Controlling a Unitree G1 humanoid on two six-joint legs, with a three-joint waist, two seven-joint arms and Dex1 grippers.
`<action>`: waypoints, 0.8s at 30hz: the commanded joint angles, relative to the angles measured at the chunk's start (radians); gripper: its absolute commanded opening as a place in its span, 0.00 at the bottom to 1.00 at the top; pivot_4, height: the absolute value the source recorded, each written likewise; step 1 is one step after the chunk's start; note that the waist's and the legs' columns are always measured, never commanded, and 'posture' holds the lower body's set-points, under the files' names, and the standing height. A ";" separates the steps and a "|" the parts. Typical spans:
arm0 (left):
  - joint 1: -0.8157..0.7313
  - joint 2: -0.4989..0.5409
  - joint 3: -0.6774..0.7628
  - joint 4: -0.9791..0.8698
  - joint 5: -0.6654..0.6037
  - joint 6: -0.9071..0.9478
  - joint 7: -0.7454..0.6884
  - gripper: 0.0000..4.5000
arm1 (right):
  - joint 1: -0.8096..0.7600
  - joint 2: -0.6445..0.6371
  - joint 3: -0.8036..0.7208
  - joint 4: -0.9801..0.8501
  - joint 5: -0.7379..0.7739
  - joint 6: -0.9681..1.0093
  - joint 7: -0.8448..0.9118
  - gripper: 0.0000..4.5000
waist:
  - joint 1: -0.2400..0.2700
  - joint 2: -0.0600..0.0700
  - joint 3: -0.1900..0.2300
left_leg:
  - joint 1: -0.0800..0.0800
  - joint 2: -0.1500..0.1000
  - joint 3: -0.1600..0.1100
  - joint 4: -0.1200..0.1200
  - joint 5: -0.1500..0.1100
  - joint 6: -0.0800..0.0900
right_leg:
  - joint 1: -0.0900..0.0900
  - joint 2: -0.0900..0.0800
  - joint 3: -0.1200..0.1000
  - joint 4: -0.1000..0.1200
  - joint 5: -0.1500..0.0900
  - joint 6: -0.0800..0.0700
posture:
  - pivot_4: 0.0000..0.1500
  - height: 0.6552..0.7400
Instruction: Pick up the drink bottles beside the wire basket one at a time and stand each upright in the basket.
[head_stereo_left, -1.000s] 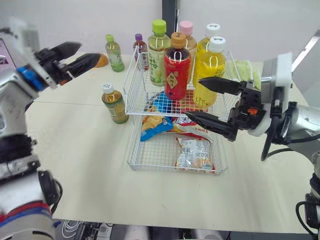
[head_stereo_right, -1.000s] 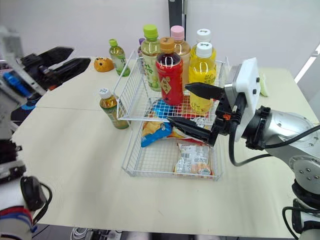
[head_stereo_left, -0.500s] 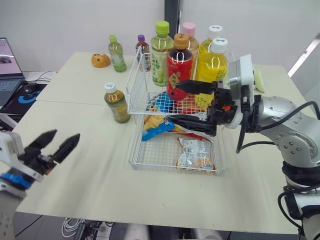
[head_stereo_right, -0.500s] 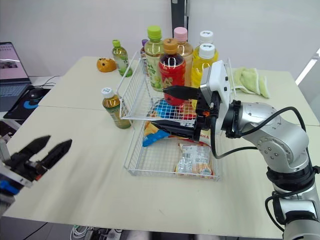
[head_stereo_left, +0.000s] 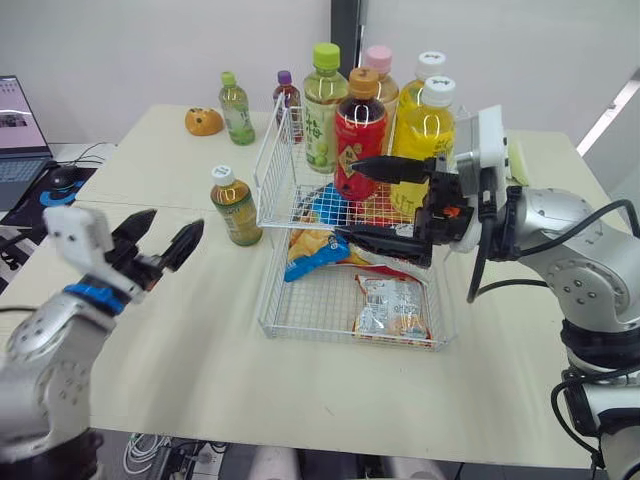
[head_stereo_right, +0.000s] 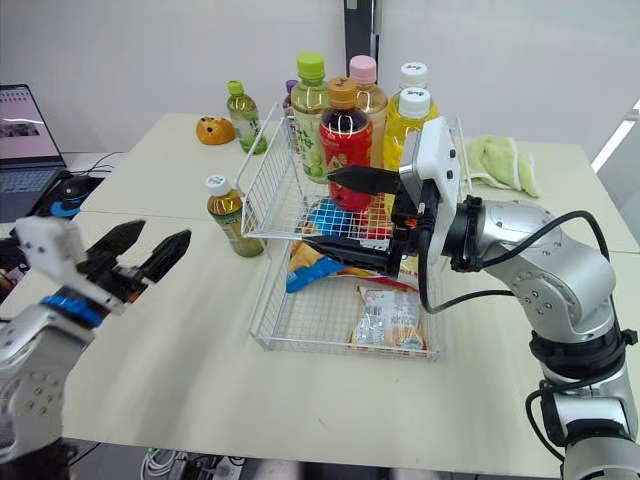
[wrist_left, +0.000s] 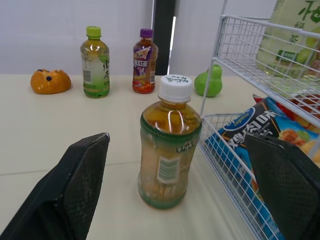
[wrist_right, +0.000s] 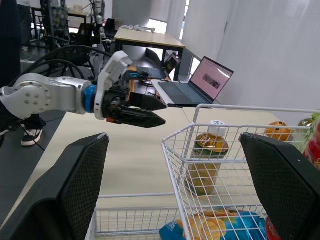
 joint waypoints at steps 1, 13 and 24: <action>-0.135 0.024 -0.088 0.161 0.082 -0.095 -0.029 0.99 | 0.011 -0.013 -0.050 -0.069 0.004 0.011 -0.045 1.00 | -0.001 0.000 0.000 | 0.000 0.000 0.000 0.000 0.000 0.000 | 0.000 0.000 0.000 0.000 0.000 0.000 | 1.00 1.00; -0.451 0.003 -0.251 0.570 0.215 -0.266 -0.106 0.99 | 0.046 -0.032 -0.092 -0.153 0.022 0.067 -0.140 1.00 | -0.011 0.000 0.000 | 0.000 0.000 0.002 0.000 0.002 -0.004 | -0.001 0.000 0.000 -0.002 0.000 0.000 | 1.00 1.00; -0.473 -0.011 -0.254 0.640 0.228 -0.327 -0.136 0.42 | 0.062 -0.046 -0.116 -0.188 0.046 0.095 -0.184 1.00 | -0.009 0.000 0.000 | -0.001 0.000 0.002 0.000 0.002 -0.004 | -0.001 0.000 0.000 -0.002 0.000 0.000 | 1.00 1.00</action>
